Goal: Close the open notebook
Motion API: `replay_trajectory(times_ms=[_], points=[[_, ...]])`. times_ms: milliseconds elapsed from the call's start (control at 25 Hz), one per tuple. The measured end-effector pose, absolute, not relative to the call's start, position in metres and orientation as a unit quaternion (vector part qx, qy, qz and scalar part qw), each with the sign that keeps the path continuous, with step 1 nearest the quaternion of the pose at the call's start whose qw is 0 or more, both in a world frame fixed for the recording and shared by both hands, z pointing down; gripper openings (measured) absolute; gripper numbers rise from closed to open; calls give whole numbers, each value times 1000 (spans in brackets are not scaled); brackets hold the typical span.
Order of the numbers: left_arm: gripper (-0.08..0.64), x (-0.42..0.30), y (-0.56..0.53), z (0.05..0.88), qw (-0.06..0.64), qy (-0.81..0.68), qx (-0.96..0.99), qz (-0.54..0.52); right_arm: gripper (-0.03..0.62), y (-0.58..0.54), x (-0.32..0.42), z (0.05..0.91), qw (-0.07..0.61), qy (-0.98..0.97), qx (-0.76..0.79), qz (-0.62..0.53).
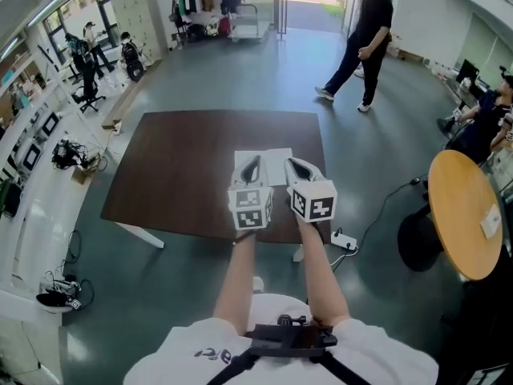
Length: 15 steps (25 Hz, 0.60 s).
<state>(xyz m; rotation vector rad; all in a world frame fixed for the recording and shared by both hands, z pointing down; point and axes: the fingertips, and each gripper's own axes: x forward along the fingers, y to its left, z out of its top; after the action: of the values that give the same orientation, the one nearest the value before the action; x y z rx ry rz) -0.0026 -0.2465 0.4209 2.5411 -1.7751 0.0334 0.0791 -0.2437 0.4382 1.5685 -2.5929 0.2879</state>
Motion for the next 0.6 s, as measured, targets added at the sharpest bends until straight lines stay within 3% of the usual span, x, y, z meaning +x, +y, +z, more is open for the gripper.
replay_trajectory(times_ms=[280, 600], points=[[3, -46, -318, 427, 21, -574, 819, 12, 5, -316, 36, 438, 49, -850, 518, 83], [3, -60, -358, 458, 48, -580, 813, 32, 5, -358, 41, 451, 52, -844, 524, 97]])
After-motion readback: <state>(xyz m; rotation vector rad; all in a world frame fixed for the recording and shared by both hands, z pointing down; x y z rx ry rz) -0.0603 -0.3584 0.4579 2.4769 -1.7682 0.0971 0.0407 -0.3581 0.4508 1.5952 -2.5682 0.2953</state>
